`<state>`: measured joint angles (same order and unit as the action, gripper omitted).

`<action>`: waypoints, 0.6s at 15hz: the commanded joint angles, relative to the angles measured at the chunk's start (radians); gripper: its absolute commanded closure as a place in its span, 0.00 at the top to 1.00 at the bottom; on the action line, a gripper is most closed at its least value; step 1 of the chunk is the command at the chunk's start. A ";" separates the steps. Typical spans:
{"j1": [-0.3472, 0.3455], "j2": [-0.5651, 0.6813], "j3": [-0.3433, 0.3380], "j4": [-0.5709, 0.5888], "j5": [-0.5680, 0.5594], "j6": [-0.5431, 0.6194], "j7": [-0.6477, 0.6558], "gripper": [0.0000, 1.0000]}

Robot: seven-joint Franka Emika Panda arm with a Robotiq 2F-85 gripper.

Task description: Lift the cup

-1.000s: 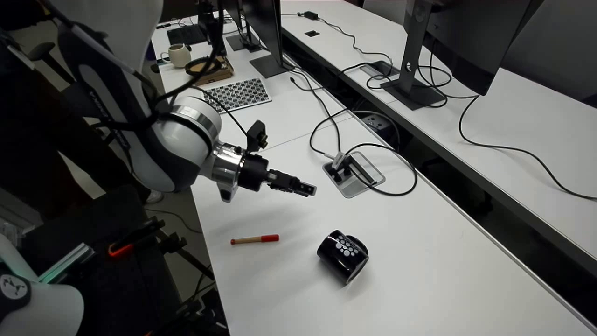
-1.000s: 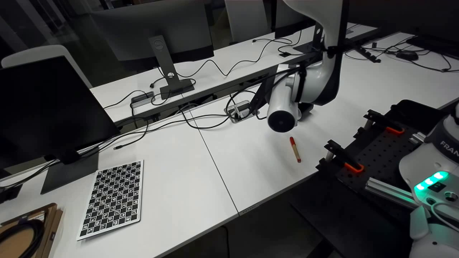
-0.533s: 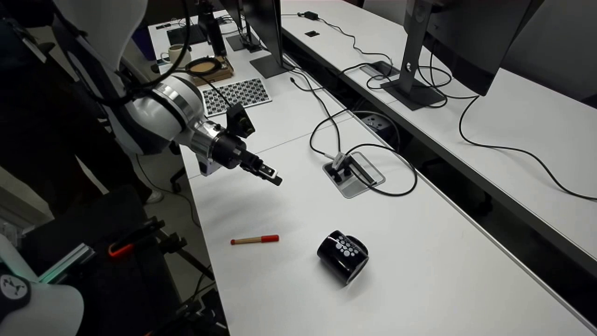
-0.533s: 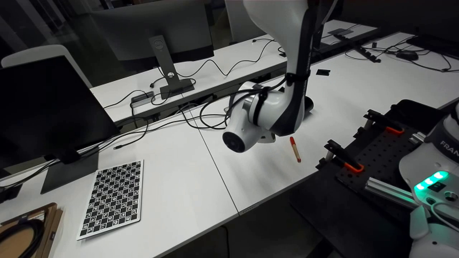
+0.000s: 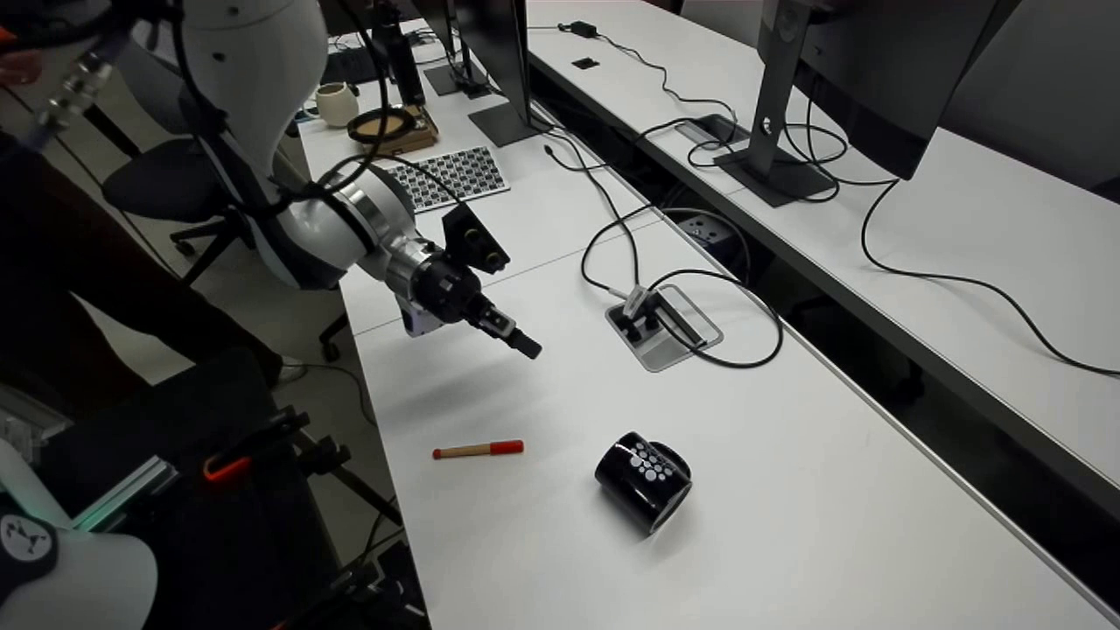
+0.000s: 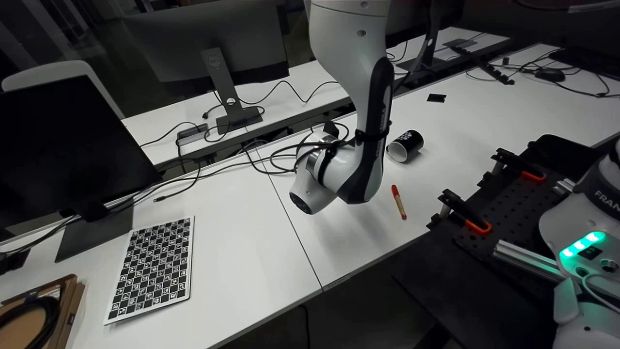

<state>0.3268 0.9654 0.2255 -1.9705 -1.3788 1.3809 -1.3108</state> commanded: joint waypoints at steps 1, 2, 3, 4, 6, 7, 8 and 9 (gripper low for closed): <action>-0.055 0.082 -0.021 0.085 0.037 -0.054 -0.038 1.00; -0.077 0.091 -0.028 0.087 0.035 -0.044 -0.042 1.00; -0.098 0.102 -0.035 0.092 0.033 -0.035 -0.047 1.00; -0.118 0.111 -0.041 0.095 0.028 -0.026 -0.056 1.00; -0.150 0.129 -0.048 0.099 0.022 -0.014 -0.062 1.00; -0.164 0.135 -0.048 0.095 0.015 -0.005 -0.066 1.00; -0.174 0.141 -0.048 0.095 0.012 -0.002 -0.069 1.00; -0.181 0.143 -0.048 0.091 0.006 0.002 -0.068 1.00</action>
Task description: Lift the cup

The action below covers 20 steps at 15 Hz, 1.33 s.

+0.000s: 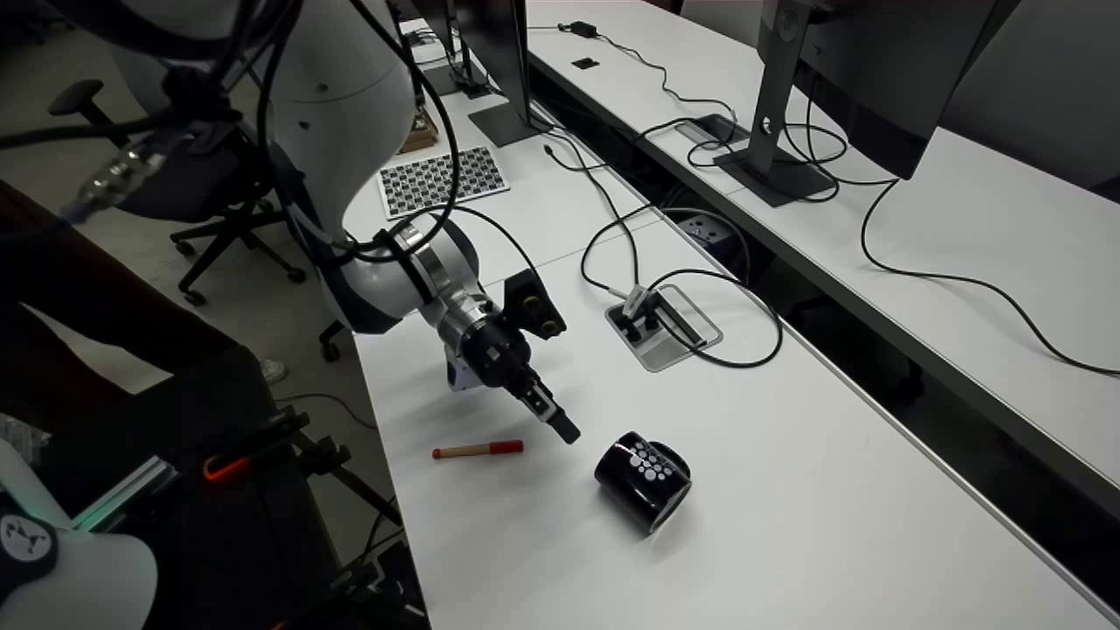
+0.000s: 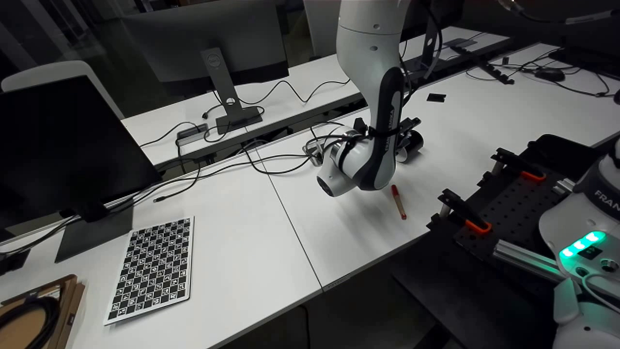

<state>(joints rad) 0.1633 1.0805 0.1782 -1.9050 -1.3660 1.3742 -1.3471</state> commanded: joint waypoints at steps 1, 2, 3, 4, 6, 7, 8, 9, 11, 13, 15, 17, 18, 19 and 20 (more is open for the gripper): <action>-0.019 0.030 -0.002 0.020 -0.015 0.007 -0.032 1.00; -0.017 0.025 -0.002 0.009 -0.025 0.007 -0.029 1.00; -0.015 0.024 -0.001 0.005 -0.030 0.004 -0.025 1.00; -0.013 0.020 0.001 -0.001 -0.036 0.005 -0.023 1.00; -0.007 0.013 0.005 -0.007 -0.045 0.005 -0.023 1.00; -0.006 0.014 0.009 -0.006 -0.048 0.009 -0.029 1.00; -0.009 0.013 0.013 -0.007 -0.055 0.020 -0.038 1.00; -0.014 0.013 0.018 -0.003 -0.056 0.030 -0.052 1.00; -0.012 0.023 0.019 0.012 -0.050 0.032 -0.078 1.00; -0.003 0.035 0.014 0.026 -0.050 0.021 -0.109 1.00; -0.007 0.021 0.017 0.006 -0.038 0.024 -0.078 1.00; -0.006 0.021 0.017 0.008 -0.041 0.024 -0.094 1.00; -0.005 0.022 0.017 0.008 -0.041 0.024 -0.096 1.00; -0.005 0.022 0.017 0.009 -0.042 0.024 -0.096 1.00; -0.004 0.022 0.017 0.009 -0.042 0.024 -0.097 1.00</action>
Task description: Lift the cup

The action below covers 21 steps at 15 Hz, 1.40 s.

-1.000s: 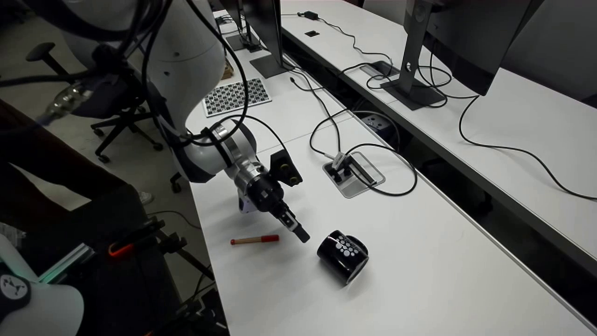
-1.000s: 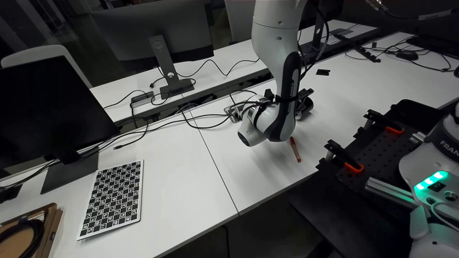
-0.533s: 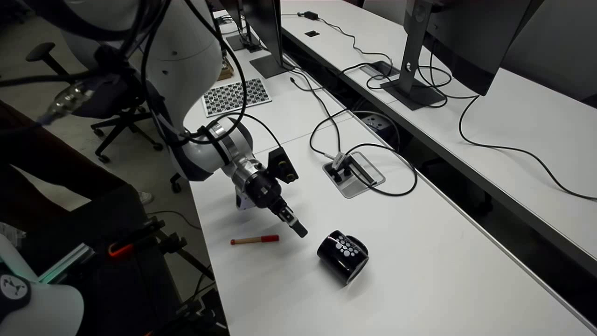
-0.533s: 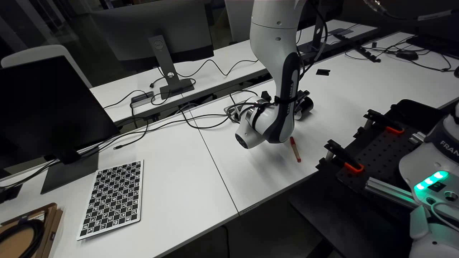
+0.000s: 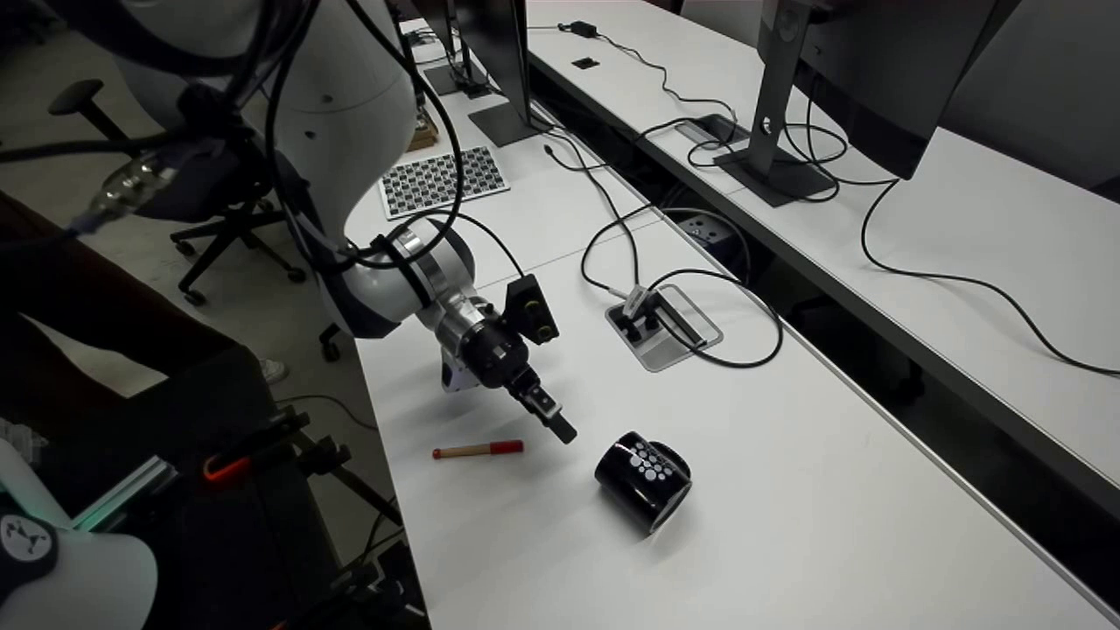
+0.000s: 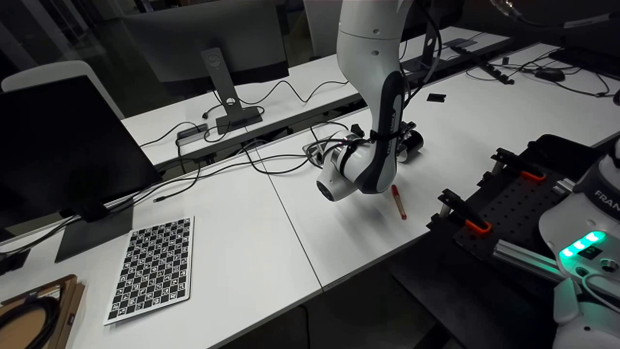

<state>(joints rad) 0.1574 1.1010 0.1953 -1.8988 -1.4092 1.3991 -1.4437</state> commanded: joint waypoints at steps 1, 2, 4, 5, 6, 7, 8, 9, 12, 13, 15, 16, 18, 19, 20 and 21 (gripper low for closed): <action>0.002 0.002 0.000 0.002 0.001 -0.001 -0.001 1.00; -0.003 0.003 0.003 0.002 0.006 0.006 -0.004 1.00; -0.007 0.007 0.013 0.009 0.018 0.017 -0.012 1.00; -0.005 0.011 0.016 0.015 0.025 0.020 -0.015 1.00; -0.001 0.015 0.018 0.020 0.027 0.022 -0.015 1.00; 0.003 0.017 0.021 0.024 0.028 0.024 -0.012 1.00; 0.010 0.021 0.021 0.032 0.031 0.015 -0.012 1.00; 0.016 0.025 0.021 0.038 0.032 0.007 -0.012 1.00; 0.030 0.036 0.015 0.065 0.033 -0.007 -0.015 1.00; 0.024 0.039 0.016 0.074 0.029 0.003 -0.025 1.00; 0.009 0.044 0.019 0.095 0.033 0.026 -0.047 1.00; -0.001 0.048 0.022 0.108 0.039 0.039 -0.070 1.00; -0.019 0.056 0.026 0.136 0.060 0.063 -0.128 1.00; -0.024 0.058 0.025 0.148 0.071 0.073 -0.151 1.00; -0.028 0.061 0.022 0.160 0.080 0.077 -0.183 1.00; -0.030 0.063 0.019 0.170 0.084 0.085 -0.205 1.00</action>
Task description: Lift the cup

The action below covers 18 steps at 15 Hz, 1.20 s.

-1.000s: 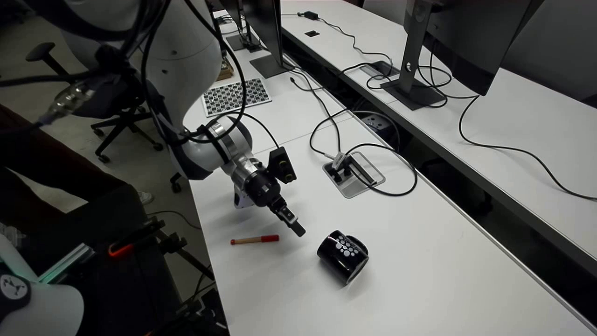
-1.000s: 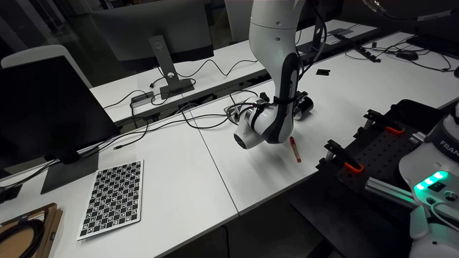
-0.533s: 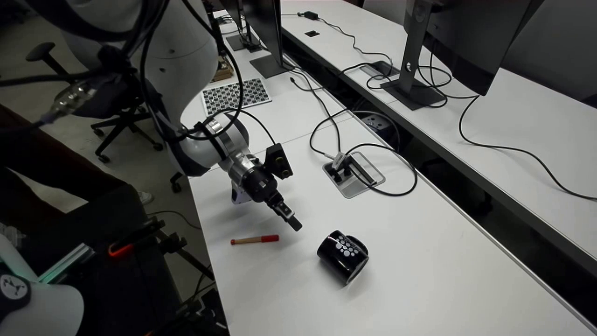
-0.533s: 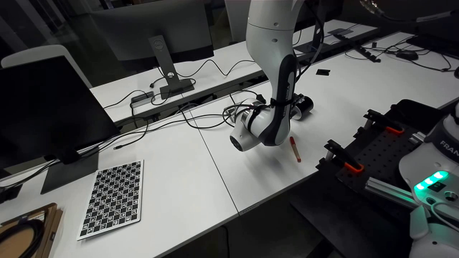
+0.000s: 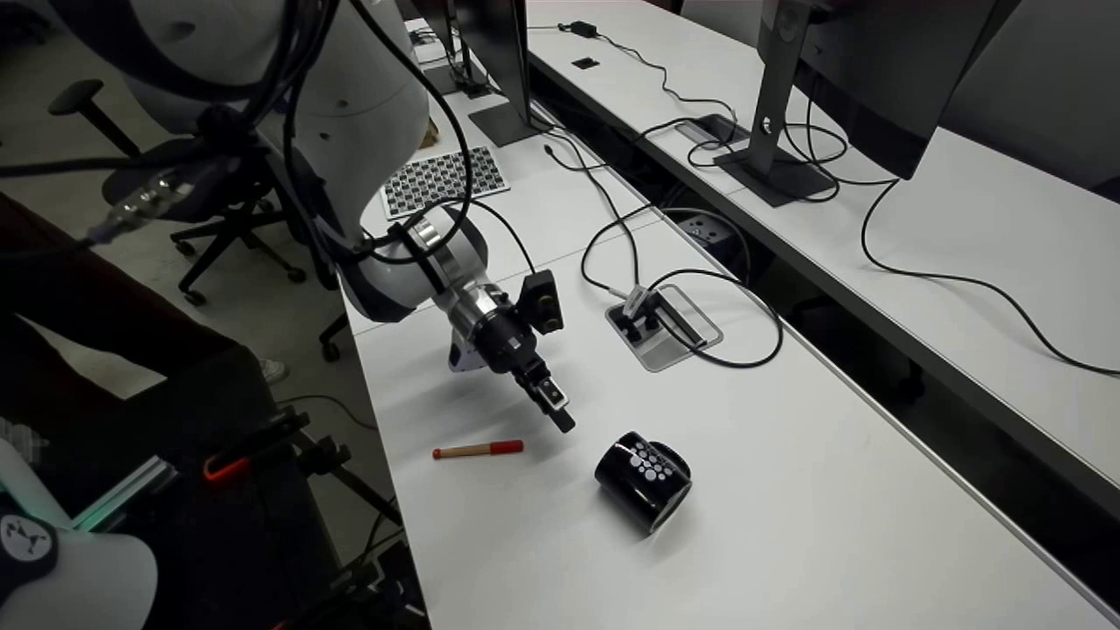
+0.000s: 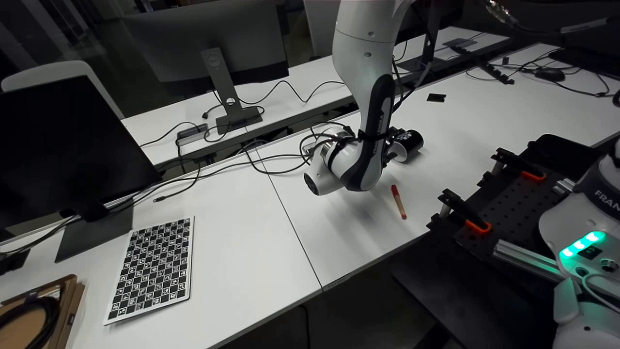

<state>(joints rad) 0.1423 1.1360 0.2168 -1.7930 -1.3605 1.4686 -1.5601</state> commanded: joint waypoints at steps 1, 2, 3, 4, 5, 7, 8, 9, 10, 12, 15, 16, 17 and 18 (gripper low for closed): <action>-0.016 0.029 -0.007 0.071 0.031 0.026 -0.106 1.00; -0.017 0.030 -0.012 0.078 0.025 0.039 -0.119 1.00; -0.016 0.032 -0.018 0.084 0.018 0.049 -0.128 1.00; -0.013 0.033 -0.026 0.088 0.006 0.060 -0.134 1.00; -0.009 0.035 -0.033 0.091 -0.005 0.070 -0.138 1.00; -0.004 0.039 -0.049 0.097 -0.022 0.083 -0.146 1.00; -0.004 0.040 -0.055 0.098 -0.026 0.087 -0.151 1.00; -0.003 0.040 -0.062 0.098 -0.029 0.088 -0.154 1.00; -0.003 0.040 -0.067 0.098 -0.033 0.089 -0.157 1.00; -0.003 0.042 -0.077 0.098 -0.041 0.087 -0.163 1.00; -0.008 0.045 -0.086 0.095 -0.049 0.090 -0.172 1.00; -0.009 0.049 -0.087 0.096 -0.050 0.091 -0.176 1.00; -0.011 0.051 -0.089 0.097 -0.051 0.093 -0.178 1.00; -0.011 0.054 -0.090 0.097 -0.051 0.095 -0.182 1.00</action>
<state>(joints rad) 0.1301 1.1642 0.1371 -1.7248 -1.3973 1.5517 -1.7072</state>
